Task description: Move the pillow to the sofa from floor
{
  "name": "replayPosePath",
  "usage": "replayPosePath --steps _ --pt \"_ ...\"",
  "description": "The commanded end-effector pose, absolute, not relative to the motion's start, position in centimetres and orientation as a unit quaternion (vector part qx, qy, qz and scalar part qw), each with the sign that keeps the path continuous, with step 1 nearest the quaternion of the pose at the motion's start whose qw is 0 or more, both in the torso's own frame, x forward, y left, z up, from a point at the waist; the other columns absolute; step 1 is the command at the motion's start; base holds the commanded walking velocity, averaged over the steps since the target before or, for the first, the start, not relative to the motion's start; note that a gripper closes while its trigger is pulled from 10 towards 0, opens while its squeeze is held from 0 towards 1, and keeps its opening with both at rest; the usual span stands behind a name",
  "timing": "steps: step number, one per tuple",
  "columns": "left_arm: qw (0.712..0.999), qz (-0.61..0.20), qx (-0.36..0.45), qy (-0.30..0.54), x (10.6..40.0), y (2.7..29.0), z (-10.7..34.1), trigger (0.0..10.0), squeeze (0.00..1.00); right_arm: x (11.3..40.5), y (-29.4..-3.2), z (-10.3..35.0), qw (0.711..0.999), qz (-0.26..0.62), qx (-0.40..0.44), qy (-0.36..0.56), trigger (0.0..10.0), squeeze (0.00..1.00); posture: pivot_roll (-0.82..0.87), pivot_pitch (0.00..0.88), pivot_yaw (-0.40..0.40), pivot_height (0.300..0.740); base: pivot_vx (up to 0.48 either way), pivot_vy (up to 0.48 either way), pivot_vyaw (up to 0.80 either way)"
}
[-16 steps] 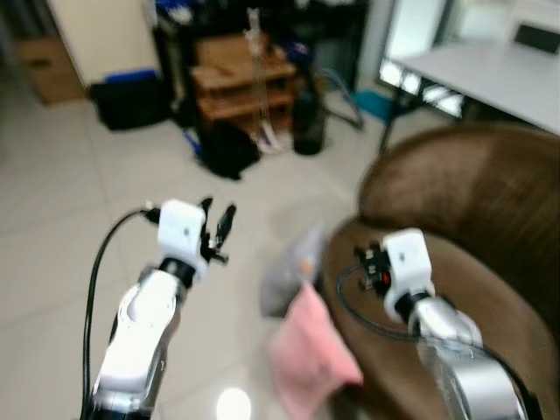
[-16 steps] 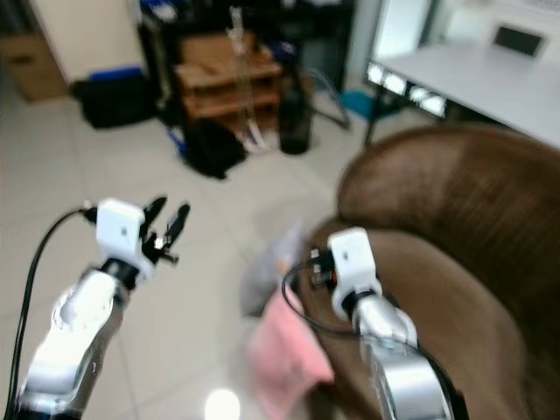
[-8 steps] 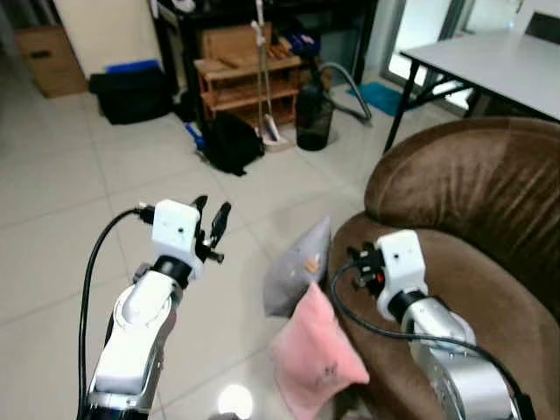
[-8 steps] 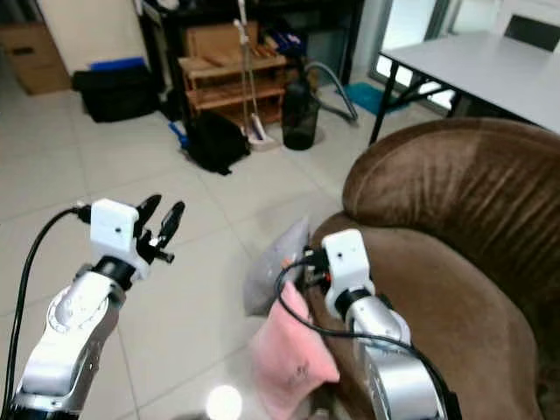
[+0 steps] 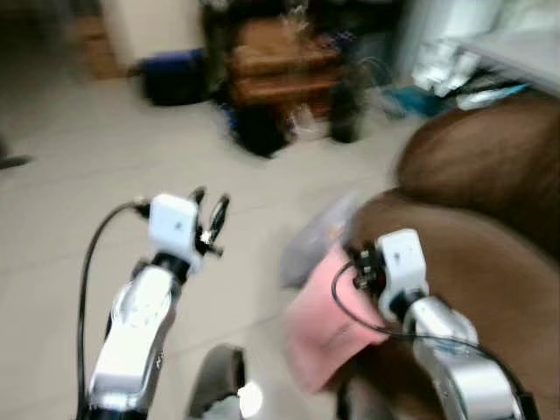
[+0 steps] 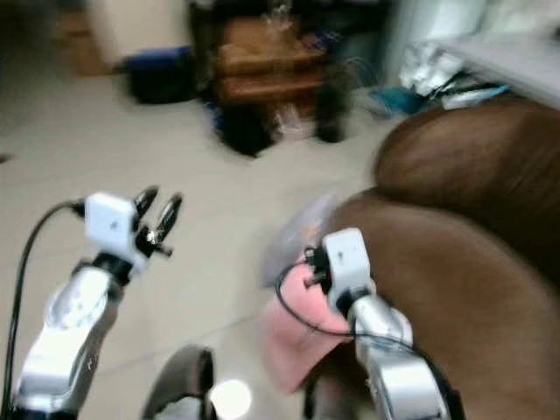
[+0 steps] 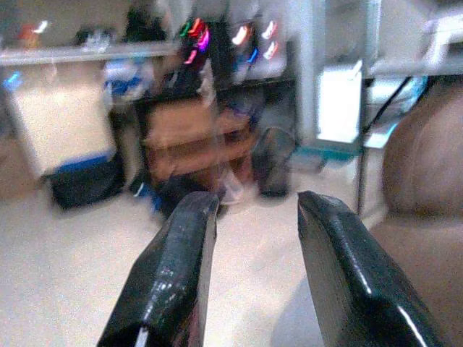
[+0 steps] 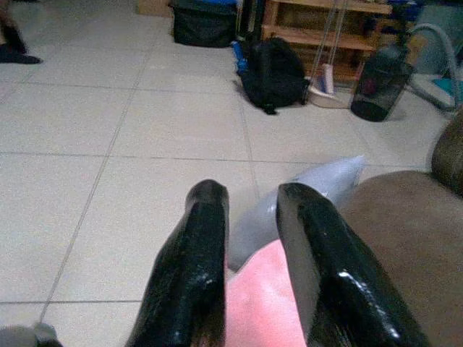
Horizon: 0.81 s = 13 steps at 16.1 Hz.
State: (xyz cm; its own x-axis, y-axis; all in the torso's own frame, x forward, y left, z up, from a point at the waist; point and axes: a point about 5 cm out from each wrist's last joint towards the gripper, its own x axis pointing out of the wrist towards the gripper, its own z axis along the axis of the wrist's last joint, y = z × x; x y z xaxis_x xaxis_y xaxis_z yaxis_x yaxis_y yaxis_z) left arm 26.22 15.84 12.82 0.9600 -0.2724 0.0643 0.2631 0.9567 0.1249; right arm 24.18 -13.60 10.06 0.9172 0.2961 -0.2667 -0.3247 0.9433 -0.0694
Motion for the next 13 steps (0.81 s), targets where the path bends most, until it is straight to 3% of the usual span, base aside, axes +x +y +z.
replayPosePath --steps 1,5,13 --pt "0.988 -0.133 0.068 -0.048 26.5 16.1 13.3 10.0 0.0 24.1 -13.3 10.2 0.978 0.163 -0.052 0.123 10.0 0.0 -0.01 0.011 0.02 0.565 0.0 0.0 0.0" --pt "0.988 -0.13 0.062 -0.05 26.5 16.2 13.3 10.0 0.0 24.1 -13.3 10.3 0.978 0.161 -0.058 0.121 10.0 0.0 -0.01 0.013 0.02 0.561 0.0 0.0 0.0" --pt "0.99 -0.119 0.061 -0.047 26.4 16.7 13.0 10.0 0.0 24.9 -14.4 11.4 0.988 0.118 -0.045 0.084 10.0 0.0 -0.01 0.022 0.011 0.561 0.345 0.0 0.0"
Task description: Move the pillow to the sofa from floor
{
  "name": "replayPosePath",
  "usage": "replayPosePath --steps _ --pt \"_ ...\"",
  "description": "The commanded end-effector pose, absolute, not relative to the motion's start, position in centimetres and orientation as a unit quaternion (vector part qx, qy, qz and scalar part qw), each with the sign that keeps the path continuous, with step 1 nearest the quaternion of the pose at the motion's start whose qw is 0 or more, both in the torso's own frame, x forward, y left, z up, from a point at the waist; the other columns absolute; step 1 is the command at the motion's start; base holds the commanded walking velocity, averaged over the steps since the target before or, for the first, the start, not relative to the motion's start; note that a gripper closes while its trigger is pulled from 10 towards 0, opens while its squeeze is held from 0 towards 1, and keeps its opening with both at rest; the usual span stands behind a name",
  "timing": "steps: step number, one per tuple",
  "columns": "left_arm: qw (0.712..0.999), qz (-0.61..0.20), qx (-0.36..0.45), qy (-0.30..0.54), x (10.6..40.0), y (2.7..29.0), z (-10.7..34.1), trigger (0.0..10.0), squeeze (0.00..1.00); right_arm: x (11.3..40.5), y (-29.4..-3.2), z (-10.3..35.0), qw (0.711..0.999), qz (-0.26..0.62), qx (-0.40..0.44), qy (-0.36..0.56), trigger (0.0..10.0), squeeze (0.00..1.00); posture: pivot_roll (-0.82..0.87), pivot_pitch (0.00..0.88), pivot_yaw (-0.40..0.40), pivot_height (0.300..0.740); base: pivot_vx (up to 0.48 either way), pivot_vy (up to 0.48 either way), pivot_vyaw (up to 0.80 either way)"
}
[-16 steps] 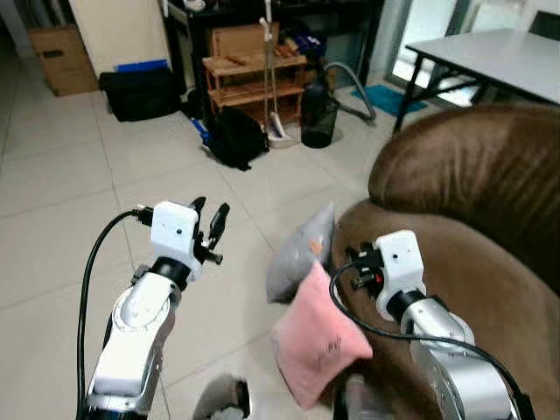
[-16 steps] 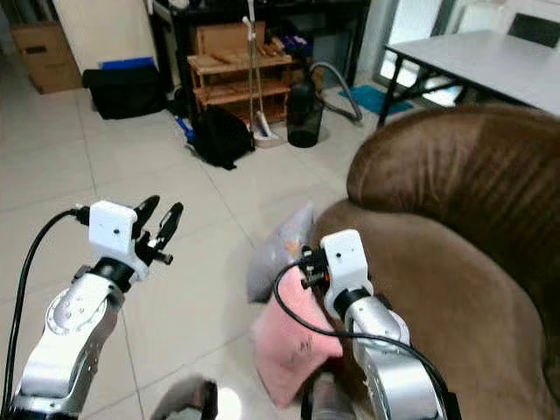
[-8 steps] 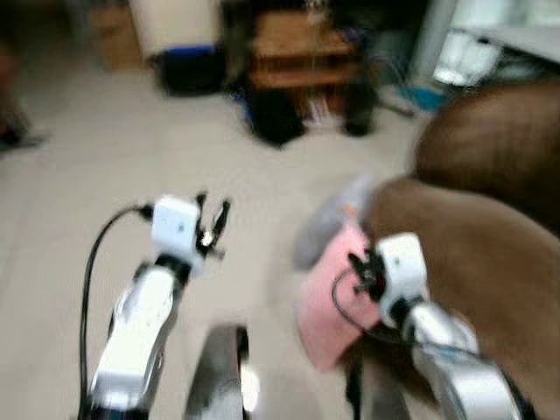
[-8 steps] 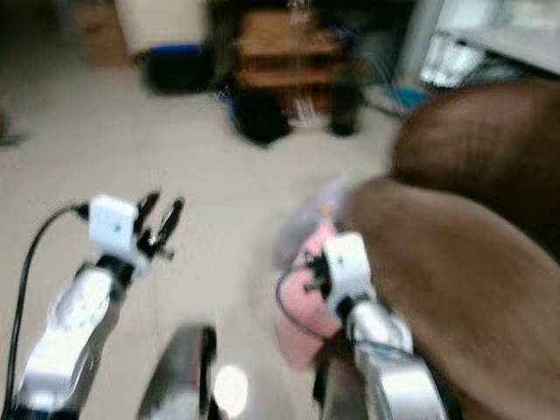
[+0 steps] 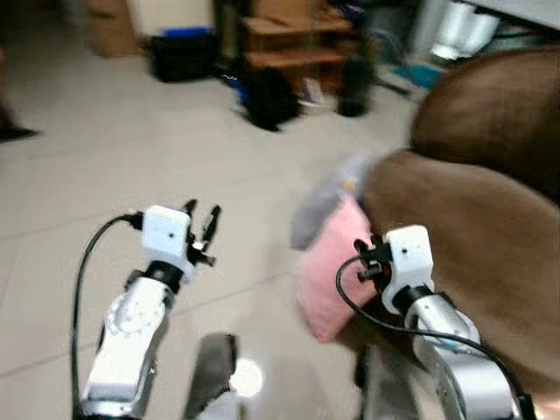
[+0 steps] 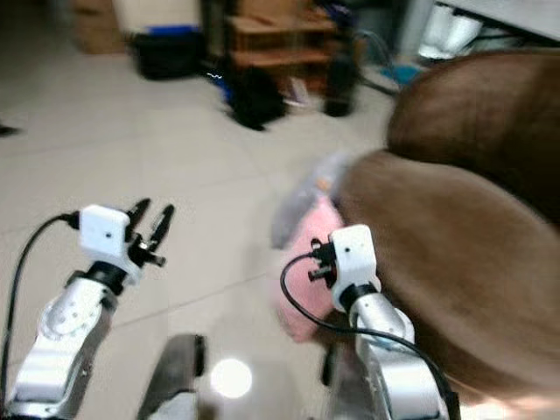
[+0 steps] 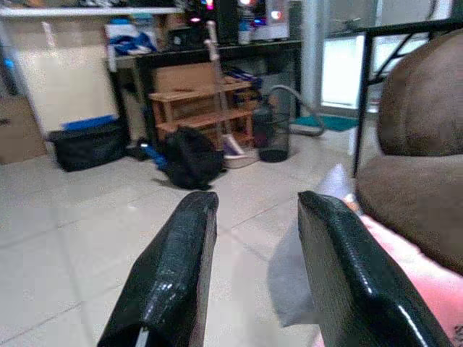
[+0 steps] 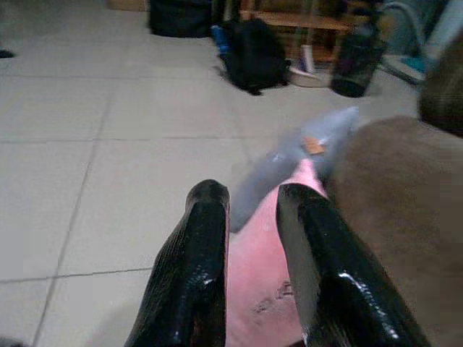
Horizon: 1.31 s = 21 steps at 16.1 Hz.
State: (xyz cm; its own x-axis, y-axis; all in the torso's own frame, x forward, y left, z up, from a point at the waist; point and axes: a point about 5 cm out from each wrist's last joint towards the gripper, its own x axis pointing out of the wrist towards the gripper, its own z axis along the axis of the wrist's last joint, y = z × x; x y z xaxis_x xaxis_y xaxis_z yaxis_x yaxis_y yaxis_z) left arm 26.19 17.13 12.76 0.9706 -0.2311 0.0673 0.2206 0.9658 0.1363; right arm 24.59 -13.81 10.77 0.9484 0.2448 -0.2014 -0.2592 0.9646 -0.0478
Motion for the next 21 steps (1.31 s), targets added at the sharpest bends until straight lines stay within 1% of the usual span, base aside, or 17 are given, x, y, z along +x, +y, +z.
replayPosePath --steps 1,7,9,10,11,13,21 --pt "0.99 -0.115 0.058 -0.047 26.4 16.8 13.0 10.0 0.0 24.9 -14.5 11.5 0.989 0.118 -0.028 0.08 10.0 1.0 -0.01 0.023 0.009 0.561 0.364 0.0 0.0" --pt "0.991 -0.113 0.057 -0.044 26.2 16.9 12.8 10.0 0.0 24.5 -14.4 11.1 0.985 0.138 -0.033 0.094 10.0 1.0 -0.01 0.029 0.007 0.561 0.358 0.0 0.0" --pt "0.991 -0.114 0.056 -0.043 26.2 16.9 12.6 10.0 0.0 24.4 -14.3 10.8 0.982 0.146 -0.049 0.107 10.0 1.0 -0.01 0.029 0.007 0.561 0.343 0.0 0.0" --pt "0.991 -0.115 0.057 -0.042 26.2 16.9 12.5 10.0 0.0 24.4 -14.2 10.5 0.98 0.15 -0.06 0.116 10.0 0.87 -0.01 0.029 0.007 0.561 0.341 0.0 0.0" --pt "0.991 -0.116 0.057 -0.042 26.2 16.9 12.5 10.0 0.0 24.3 -14.1 10.3 0.978 0.157 -0.066 0.12 10.0 0.0 -0.01 0.029 0.007 0.561 0.341 0.0 0.0" --pt "0.991 -0.116 0.057 -0.042 26.2 16.9 12.5 10.0 0.0 24.1 -13.8 10.2 0.974 0.172 -0.07 0.126 10.0 0.0 -0.01 0.026 0.006 0.561 0.339 0.0 0.0" --pt "0.99 -0.12 0.056 -0.042 26.1 16.8 12.2 10.0 0.0 23.9 -13.4 9.8 0.967 0.206 -0.068 0.132 10.0 0.0 -0.01 0.01 0.004 0.481 0.329 0.0 0.0"
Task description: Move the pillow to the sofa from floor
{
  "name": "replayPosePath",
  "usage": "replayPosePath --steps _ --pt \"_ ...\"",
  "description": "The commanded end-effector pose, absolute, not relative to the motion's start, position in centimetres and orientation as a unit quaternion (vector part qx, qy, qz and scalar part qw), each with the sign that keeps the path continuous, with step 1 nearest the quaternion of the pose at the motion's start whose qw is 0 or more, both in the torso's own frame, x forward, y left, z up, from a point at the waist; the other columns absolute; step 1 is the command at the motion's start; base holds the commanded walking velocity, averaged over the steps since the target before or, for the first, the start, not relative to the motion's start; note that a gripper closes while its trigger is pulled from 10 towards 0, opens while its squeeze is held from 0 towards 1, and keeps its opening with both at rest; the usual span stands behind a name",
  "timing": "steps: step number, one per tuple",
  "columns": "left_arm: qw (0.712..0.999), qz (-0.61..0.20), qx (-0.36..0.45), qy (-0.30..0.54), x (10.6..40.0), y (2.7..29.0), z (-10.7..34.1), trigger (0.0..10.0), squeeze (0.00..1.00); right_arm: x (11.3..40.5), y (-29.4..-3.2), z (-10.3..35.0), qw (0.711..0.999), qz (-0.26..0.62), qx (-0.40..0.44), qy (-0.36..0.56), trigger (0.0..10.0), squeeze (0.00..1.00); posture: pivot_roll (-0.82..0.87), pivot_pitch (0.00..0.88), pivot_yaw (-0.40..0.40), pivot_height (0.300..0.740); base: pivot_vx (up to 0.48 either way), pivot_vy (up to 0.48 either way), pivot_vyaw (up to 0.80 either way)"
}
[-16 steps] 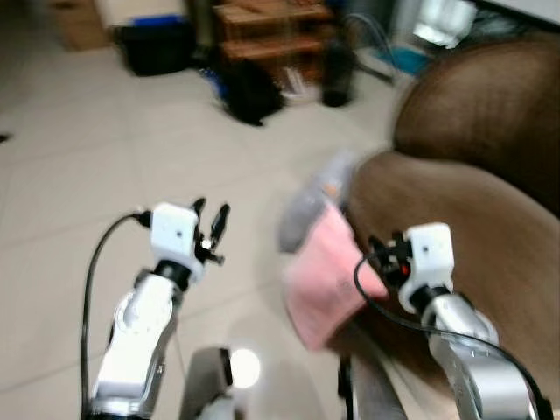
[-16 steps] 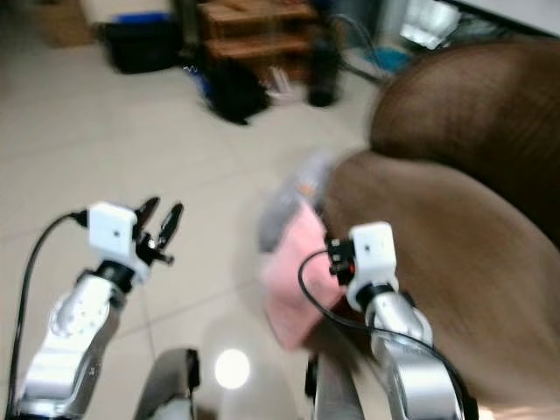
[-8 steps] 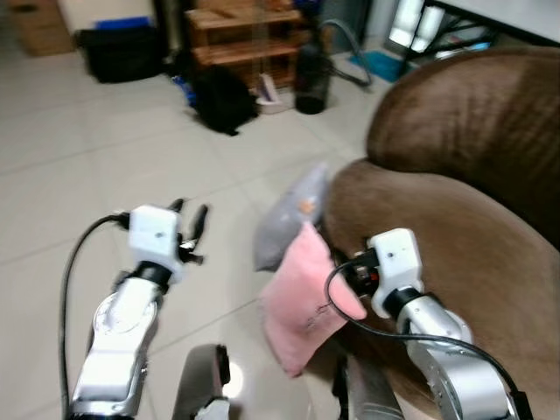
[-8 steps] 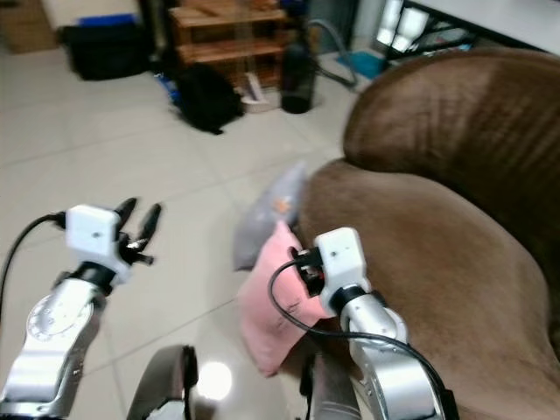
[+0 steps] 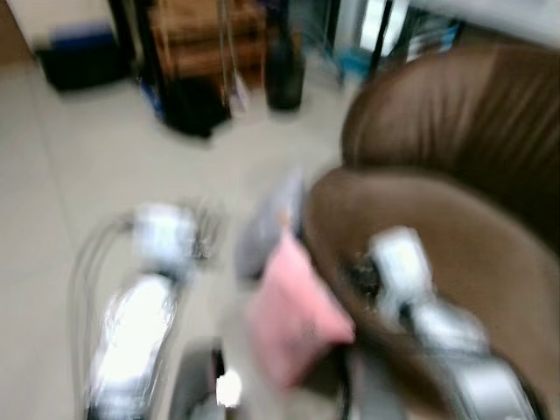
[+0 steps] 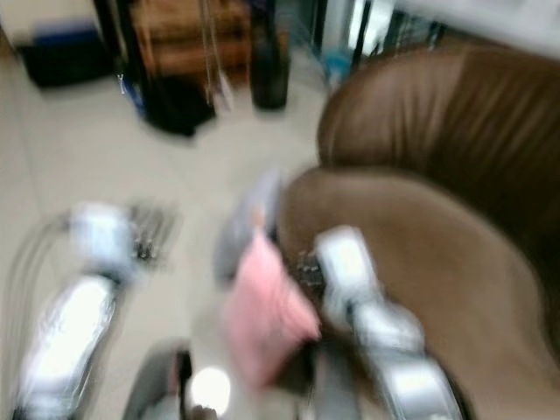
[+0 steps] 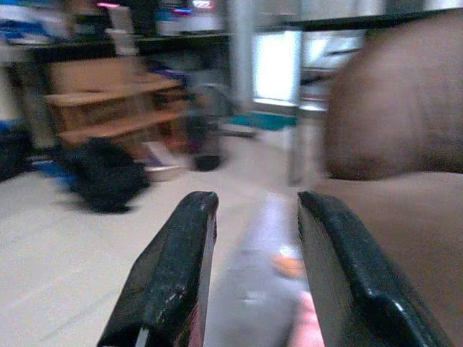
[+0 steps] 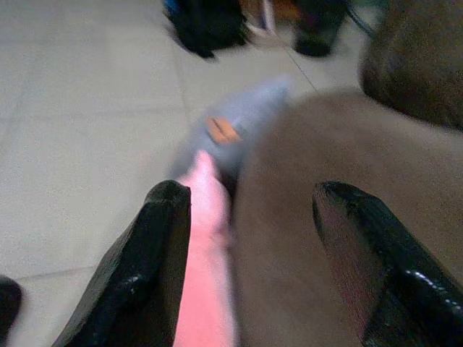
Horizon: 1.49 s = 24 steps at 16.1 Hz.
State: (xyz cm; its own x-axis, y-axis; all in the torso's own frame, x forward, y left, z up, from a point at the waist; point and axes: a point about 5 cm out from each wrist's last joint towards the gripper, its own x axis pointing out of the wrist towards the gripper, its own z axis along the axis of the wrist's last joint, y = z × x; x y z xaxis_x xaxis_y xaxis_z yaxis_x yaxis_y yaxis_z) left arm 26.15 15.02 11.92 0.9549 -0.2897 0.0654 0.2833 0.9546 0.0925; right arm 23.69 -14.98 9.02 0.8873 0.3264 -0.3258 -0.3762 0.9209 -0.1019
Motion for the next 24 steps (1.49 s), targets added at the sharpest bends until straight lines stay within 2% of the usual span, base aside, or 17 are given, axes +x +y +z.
replayPosePath --steps 1,14,19,24 --pt "0.99 -0.121 0.056 -0.042 26.0 16.7 12.2 10.0 0.0 23.9 -13.4 9.7 0.966 0.212 -0.07 0.134 10.0 0.0 -0.01 0.009 0.004 0.471 0.307 0.0 0.0" --pt "0.991 -0.113 0.061 -0.037 25.6 17.0 11.5 10.0 0.0 24.1 -13.5 9.1 0.955 0.241 -0.1 0.14 10.0 0.0 -0.01 0.02 0.003 0.466 0.02 0.0 0.0" --pt "0.992 -0.104 0.054 -0.041 25.3 17.0 11.8 10.0 0.0 25.1 -13.7 9.2 0.956 0.229 -0.122 0.135 10.0 0.0 -0.01 0.026 0.0 0.466 0.0 -0.291 0.0" --pt "0.995 -0.085 0.05 -0.029 24.6 17.7 11.5 10.0 0.0 26.4 -13.0 8.8 0.959 0.219 -0.117 0.139 10.0 0.0 0.0 0.055 -0.025 0.466 0.0 0.0 0.0"
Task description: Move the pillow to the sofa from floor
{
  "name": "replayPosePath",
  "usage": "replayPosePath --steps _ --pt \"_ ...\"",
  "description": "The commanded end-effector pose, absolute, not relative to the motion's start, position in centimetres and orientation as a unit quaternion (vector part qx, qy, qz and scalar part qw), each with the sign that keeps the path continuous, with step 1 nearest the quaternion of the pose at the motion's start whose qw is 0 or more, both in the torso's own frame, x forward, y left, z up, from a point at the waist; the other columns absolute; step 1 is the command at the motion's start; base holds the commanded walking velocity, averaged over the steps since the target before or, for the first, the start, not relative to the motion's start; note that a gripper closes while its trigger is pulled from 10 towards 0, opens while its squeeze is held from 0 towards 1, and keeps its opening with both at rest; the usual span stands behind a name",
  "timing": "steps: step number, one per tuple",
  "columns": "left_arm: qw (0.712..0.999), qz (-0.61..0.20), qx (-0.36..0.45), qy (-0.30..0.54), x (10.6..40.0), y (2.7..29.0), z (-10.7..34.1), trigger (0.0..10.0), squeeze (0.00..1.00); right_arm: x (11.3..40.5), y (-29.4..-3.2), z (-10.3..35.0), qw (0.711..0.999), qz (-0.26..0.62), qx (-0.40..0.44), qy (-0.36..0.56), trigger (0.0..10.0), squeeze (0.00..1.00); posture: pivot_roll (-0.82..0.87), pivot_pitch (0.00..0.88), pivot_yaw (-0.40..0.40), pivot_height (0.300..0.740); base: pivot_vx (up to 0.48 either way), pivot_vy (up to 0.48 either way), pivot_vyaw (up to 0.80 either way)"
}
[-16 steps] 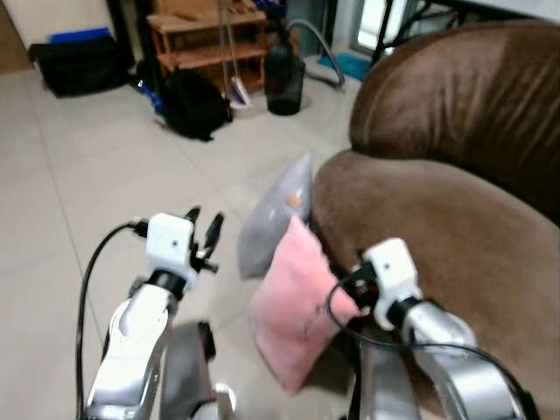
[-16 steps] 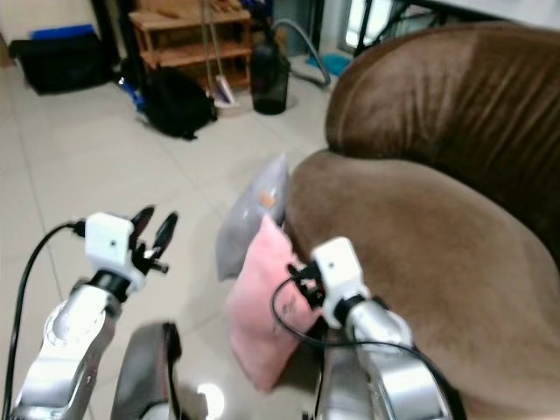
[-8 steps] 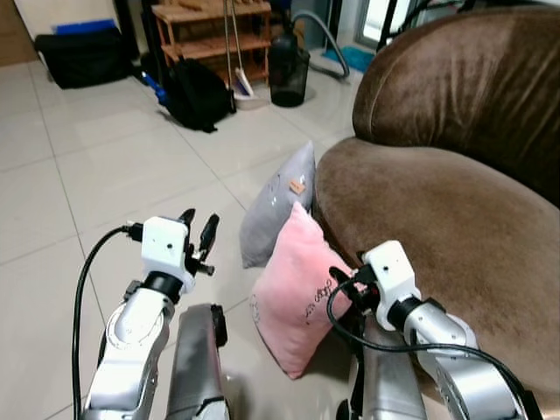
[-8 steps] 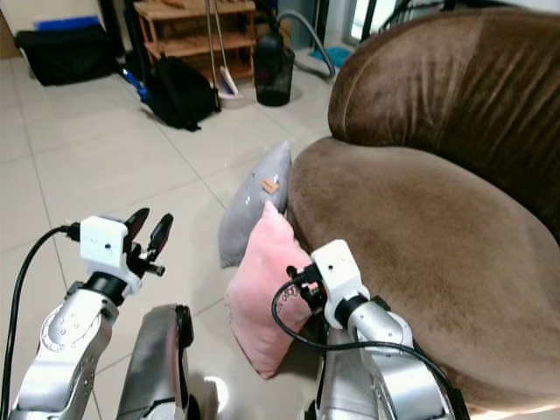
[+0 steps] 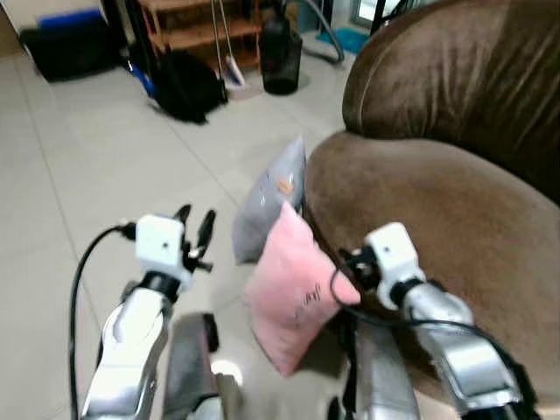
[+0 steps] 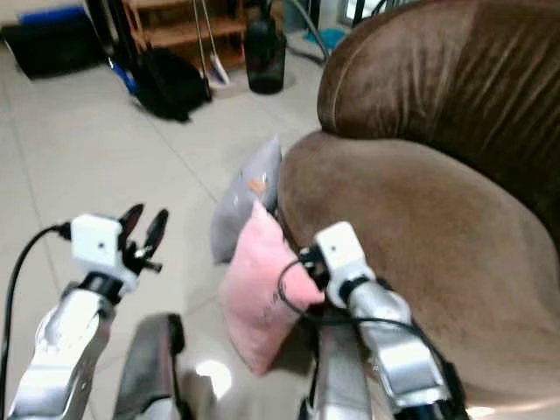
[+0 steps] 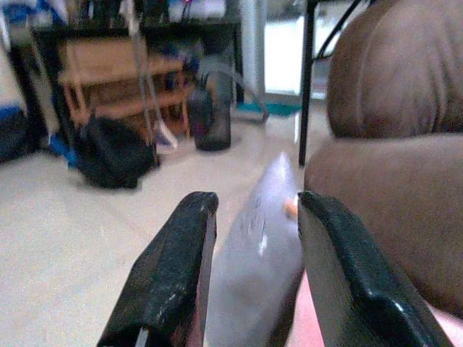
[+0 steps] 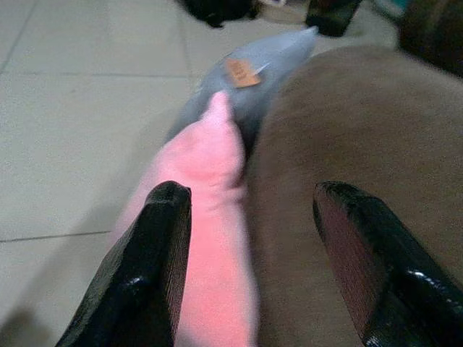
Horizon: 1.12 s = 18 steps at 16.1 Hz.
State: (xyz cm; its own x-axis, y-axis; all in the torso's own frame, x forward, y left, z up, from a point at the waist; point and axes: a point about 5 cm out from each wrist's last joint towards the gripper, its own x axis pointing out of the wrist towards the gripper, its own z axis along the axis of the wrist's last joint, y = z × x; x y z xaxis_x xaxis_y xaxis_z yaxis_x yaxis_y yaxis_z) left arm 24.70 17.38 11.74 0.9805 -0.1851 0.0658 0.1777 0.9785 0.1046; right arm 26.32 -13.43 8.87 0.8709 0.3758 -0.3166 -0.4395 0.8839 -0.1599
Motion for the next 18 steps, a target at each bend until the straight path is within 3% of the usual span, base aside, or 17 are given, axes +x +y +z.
replayPosePath --steps 1,2,3,4,5,9,10,13,16,18 --pt "0.995 -0.084 0.052 -0.026 24.4 17.8 11.4 10.0 0.0 26.5 -12.6 8.5 0.957 0.225 -0.114 0.142 10.0 0.0 0.0 0.061 -0.025 0.466 0.0 0.0 0.0" --pt "0.995 -0.085 0.055 -0.018 24.2 17.9 11.2 10.0 0.0 26.5 -12.3 7.9 0.954 0.232 -0.112 0.152 10.0 0.0 0.01 0.064 -0.025 0.466 0.0 0.0 0.0" --pt "0.994 -0.088 0.061 -0.012 24.0 18.1 11.0 10.0 0.0 26.5 -11.8 7.3 0.95 0.244 -0.105 0.163 10.0 0.09 0.01 0.072 -0.028 0.466 0.0 0.0 0.0" --pt "0.993 -0.092 0.068 -0.009 24.0 18.1 10.7 10.0 0.0 26.5 -11.4 6.8 0.946 0.256 -0.1 0.172 10.0 0.48 0.01 0.078 -0.031 0.466 0.0 0.0 0.0" --pt "0.991 -0.1 0.087 0.003 23.8 18.3 10.0 10.0 0.0 26.6 -10.4 5.6 0.938 0.28 -0.083 0.189 10.0 1.0 0.02 0.095 -0.029 0.466 0.0 0.0 0.0" --pt "0.984 -0.169 0.059 0.022 23.4 17.5 9.6 10.0 0.0 28.0 -9.7 2.1 0.94 0.21 -0.059 0.264 10.0 1.0 0.06 0.146 -0.009 0.466 0.0 0.0 0.0" --pt "0.974 -0.22 0.046 0.025 23.1 16.9 9.9 10.0 0.0 28.2 -9.9 1.6 0.942 0.192 -0.052 0.269 10.0 1.0 0.06 0.16 -0.001 0.466 0.0 0.0 0.0" --pt "0.954 -0.295 0.034 0.039 21.7 16.4 10.1 10.0 0.0 29.0 -10.2 2.1 0.962 0.148 -0.02 0.23 10.0 1.0 0.07 0.194 0.021 0.466 0.0 0.0 0.0" --pt "0.948 -0.313 0.039 0.044 20.7 16.9 10.5 10.0 0.0 29.9 -9.4 4.2 0.977 0.147 0.026 0.153 10.0 1.0 0.09 0.21 0.032 0.466 0.0 0.0 0.0" --pt "0.941 -0.332 0.038 0.054 20.3 17.3 10.9 10.0 0.0 30.6 -9.4 3.6 0.976 0.129 -0.046 0.168 10.0 1.0 0.09 0.216 0.054 0.466 0.0 0.0 0.0"
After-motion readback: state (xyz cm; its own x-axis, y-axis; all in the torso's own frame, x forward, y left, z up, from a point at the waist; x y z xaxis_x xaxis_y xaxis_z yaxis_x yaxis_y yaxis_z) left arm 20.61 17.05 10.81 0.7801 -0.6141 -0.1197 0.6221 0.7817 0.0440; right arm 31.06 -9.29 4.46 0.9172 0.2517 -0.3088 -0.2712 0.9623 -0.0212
